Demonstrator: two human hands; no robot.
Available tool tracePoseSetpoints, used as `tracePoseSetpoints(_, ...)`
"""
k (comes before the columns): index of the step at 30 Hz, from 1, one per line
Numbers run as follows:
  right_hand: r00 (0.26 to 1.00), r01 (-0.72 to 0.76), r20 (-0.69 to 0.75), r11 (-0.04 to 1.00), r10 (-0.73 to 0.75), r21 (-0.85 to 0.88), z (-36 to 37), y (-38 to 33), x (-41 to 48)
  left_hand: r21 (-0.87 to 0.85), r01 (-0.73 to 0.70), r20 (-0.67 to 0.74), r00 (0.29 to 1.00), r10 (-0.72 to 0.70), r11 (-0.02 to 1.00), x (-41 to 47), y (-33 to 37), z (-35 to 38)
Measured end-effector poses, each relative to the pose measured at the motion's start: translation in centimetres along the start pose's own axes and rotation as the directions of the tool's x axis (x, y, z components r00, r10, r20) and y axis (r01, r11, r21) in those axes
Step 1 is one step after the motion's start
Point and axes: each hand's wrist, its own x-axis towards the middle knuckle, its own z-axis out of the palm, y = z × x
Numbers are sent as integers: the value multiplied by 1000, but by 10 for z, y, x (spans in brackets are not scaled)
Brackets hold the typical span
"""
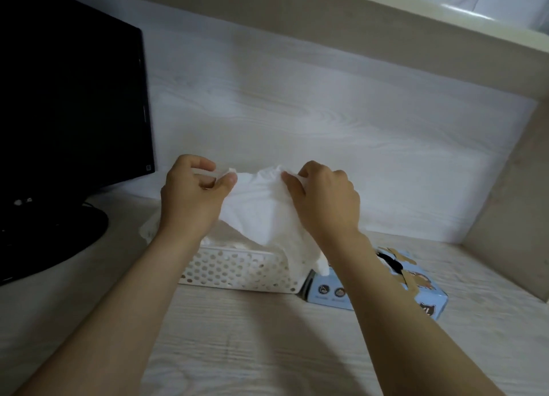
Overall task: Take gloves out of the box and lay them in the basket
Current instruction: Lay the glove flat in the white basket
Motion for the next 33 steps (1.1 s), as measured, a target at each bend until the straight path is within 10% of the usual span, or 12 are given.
tracePoseSetpoints(11, 908, -135, 413, 981, 67, 139, 35, -12, 31, 417, -7, -86, 995, 48, 909, 23, -12, -12)
tracePoseSetpoints(15, 929, 65, 362, 997, -77, 45, 46, -14, 22, 706, -118, -18, 983, 185, 698, 17, -13, -11)
tracePoseSetpoints(18, 899, 182, 387, 979, -206, 97, 37, -18, 18, 603, -351, 174, 934, 311, 717, 18, -15, -10)
tracePoseSetpoints(25, 496, 277, 860, 960, -118, -28, 1, -13, 11, 676, -209, 407, 905, -121, 707, 9, -20, -10)
tracePoseSetpoints(33, 571, 166, 811, 985, -124, 34, 20, -10, -2, 739, -208, 383, 912, -146, 641, 7, -19, -10)
